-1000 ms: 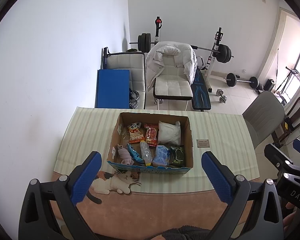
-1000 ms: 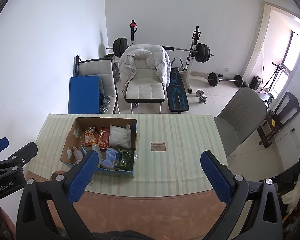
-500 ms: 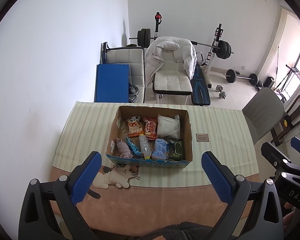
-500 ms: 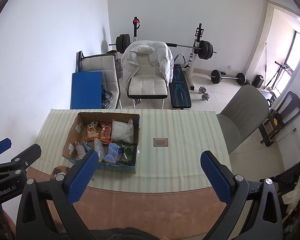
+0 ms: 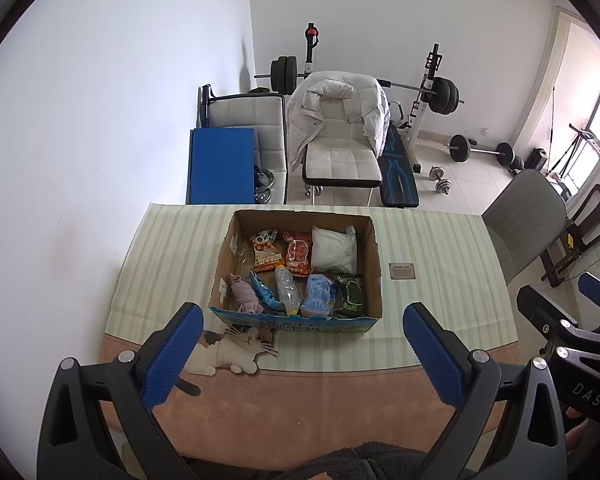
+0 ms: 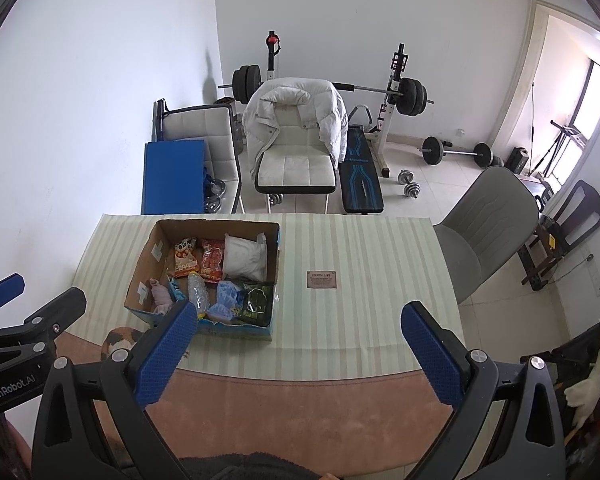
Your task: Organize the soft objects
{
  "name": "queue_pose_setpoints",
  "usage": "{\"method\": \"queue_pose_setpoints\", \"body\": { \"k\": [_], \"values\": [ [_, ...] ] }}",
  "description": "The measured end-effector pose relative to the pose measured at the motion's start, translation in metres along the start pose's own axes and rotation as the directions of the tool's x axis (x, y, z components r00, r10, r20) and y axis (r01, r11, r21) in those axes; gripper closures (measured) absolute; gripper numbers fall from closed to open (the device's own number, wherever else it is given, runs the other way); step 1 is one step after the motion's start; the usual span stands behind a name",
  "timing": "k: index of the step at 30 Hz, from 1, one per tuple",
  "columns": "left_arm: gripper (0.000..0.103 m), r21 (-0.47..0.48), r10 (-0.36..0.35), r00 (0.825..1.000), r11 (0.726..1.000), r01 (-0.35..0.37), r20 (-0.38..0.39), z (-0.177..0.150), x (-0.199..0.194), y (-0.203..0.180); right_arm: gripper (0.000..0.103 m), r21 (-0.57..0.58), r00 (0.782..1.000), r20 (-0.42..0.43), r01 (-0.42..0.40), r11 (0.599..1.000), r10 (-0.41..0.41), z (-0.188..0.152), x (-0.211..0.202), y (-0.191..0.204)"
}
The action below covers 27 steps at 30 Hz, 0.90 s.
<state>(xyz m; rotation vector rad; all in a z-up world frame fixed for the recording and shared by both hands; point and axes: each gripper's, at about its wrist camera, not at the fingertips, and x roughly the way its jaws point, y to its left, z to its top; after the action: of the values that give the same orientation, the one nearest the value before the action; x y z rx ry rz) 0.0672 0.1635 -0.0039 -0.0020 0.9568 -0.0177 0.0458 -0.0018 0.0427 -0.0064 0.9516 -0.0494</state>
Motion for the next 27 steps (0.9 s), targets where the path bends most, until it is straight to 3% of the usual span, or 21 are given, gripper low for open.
{"method": "queue_pose_setpoints", "body": {
  "k": [27],
  "values": [
    [0.000,0.007,-0.009,1.000,1.000,0.009,0.008,0.0012,-0.0043,-0.0027,0.000,0.007,1.000,0.005,0.004,1.000,-0.004,-0.0027,-0.0033,-0.0056]
  ]
}}
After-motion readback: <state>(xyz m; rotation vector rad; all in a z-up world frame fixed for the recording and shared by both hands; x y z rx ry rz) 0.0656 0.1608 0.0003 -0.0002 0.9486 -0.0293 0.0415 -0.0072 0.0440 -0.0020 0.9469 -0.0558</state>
